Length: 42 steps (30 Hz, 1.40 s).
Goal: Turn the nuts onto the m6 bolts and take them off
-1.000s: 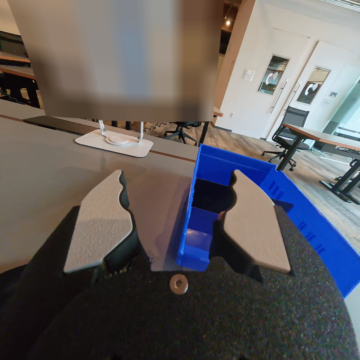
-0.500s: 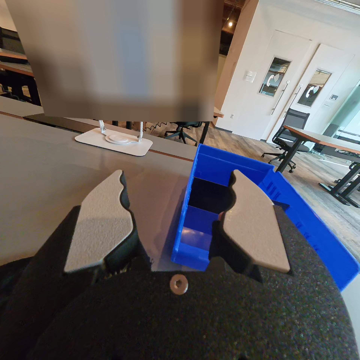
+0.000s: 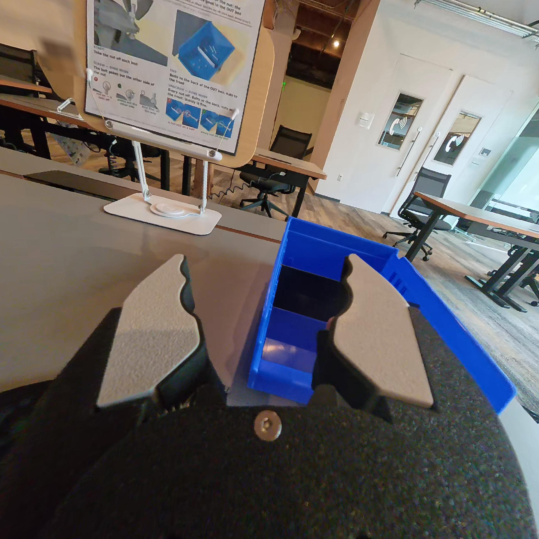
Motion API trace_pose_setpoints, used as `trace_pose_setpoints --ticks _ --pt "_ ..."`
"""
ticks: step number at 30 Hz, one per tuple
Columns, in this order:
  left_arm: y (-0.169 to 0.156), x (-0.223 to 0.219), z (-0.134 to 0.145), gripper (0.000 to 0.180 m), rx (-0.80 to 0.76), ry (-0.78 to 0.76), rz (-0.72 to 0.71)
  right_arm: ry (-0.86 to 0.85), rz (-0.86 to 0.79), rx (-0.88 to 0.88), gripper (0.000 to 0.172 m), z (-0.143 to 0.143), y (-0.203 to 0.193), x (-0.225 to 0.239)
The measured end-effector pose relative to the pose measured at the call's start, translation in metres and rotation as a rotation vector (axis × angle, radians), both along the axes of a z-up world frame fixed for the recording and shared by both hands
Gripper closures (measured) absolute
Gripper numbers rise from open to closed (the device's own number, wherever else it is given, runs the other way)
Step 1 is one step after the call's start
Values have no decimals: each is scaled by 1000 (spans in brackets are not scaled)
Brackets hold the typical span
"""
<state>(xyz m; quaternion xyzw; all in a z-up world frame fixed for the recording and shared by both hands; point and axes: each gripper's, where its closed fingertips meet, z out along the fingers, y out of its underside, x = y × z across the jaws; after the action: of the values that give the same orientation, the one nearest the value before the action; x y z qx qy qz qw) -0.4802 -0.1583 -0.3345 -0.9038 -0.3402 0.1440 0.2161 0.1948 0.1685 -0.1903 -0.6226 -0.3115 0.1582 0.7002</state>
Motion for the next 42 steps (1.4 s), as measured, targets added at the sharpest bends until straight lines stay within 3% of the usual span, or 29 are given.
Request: trace_pose_setpoints --ticks 5,8,16,20,24,33,37,42 --pt "4 0 -4 159 -7 -13 -5 0 -10 13 74 3 0 1" --pt "8 5 -5 172 -4 -38 -29 -4 -15 22 74 4 0 1" --pt "8 3 -3 175 4 35 -40 -18 -6 42 74 9 -3 -3" --pt "13 3 21 175 123 149 -55 -20 40 46 77 14 -8 -15" --pt "33 19 71 175 319 286 -117 -45 106 59 79 21 -14 -38" --pt "97 140 190 176 889 363 -440 -34 366 97 82 57 -49 -111" --pt "117 213 220 176 1076 321 -633 15 532 76 84 74 -73 -145" --pt "134 300 231 175 1273 216 -844 59 706 38 87 86 -97 -180"
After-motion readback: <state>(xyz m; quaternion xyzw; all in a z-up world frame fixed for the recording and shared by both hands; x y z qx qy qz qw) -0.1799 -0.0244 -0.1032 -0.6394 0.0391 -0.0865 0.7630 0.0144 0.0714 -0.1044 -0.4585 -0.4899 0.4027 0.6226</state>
